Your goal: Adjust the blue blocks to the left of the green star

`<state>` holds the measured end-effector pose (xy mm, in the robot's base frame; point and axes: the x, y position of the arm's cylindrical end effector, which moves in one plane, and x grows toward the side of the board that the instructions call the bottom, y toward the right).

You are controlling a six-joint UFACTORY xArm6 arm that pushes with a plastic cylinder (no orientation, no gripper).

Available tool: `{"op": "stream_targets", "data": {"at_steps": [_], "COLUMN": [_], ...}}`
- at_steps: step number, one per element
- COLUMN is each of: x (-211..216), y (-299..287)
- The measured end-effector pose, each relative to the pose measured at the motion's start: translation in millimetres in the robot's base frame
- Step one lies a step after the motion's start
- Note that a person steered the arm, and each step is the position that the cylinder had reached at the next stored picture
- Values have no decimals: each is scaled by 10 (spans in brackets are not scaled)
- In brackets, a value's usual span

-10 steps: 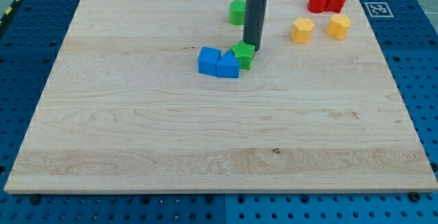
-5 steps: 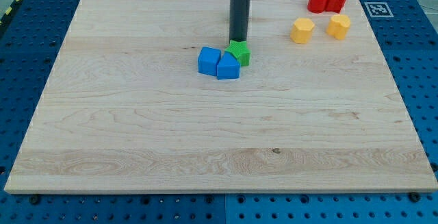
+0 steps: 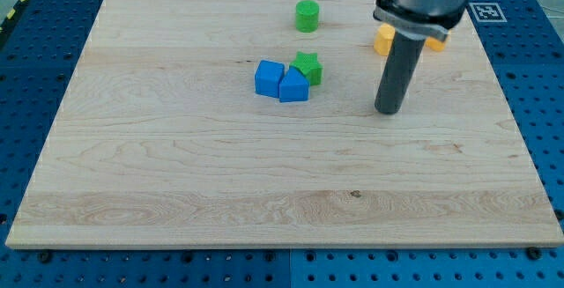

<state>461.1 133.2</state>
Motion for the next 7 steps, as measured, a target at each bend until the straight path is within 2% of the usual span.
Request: {"op": "stream_targets", "data": {"at_steps": [1, 2, 5, 7], "x": [300, 267, -131, -299], "y": [-116, -355, -1079, -1079]}}
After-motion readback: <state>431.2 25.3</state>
